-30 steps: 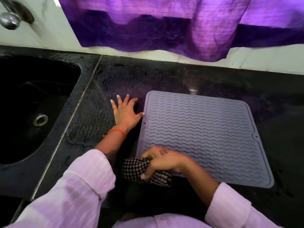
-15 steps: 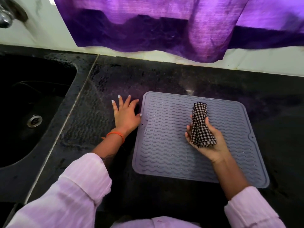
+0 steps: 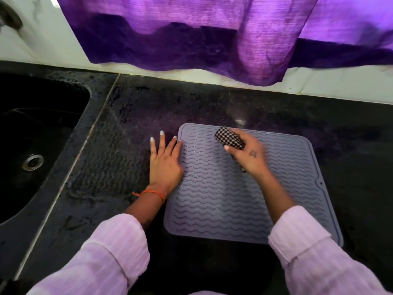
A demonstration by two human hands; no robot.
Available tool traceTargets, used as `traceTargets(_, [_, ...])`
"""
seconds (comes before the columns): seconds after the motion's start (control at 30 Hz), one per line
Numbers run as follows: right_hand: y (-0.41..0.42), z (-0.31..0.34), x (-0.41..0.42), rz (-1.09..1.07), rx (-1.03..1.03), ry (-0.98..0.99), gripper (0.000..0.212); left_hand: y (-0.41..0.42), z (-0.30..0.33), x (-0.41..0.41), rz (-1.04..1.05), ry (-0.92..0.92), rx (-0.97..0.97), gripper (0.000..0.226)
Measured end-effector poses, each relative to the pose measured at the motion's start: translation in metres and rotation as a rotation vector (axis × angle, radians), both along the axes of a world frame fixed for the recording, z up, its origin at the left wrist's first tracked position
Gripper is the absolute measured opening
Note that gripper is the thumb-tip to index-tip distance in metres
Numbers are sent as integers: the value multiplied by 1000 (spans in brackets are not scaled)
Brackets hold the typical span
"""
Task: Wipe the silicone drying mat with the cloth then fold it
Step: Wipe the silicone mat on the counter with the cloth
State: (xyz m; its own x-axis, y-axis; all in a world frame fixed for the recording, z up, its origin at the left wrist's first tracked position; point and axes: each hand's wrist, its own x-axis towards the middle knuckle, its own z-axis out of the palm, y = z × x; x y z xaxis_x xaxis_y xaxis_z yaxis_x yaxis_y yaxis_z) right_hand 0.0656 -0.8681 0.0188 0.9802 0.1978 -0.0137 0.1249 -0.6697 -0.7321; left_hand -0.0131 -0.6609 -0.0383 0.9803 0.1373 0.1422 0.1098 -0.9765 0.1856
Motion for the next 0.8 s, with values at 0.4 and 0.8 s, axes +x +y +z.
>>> traceTargets(0.4, [13,18,22,102,-670,-77,41,1,3,-2,-6,-23,-5,76])
traceTargets(0.8, [1,17,29,-24,-421,-32,37,2,-1,0,2,-52,-9,66])
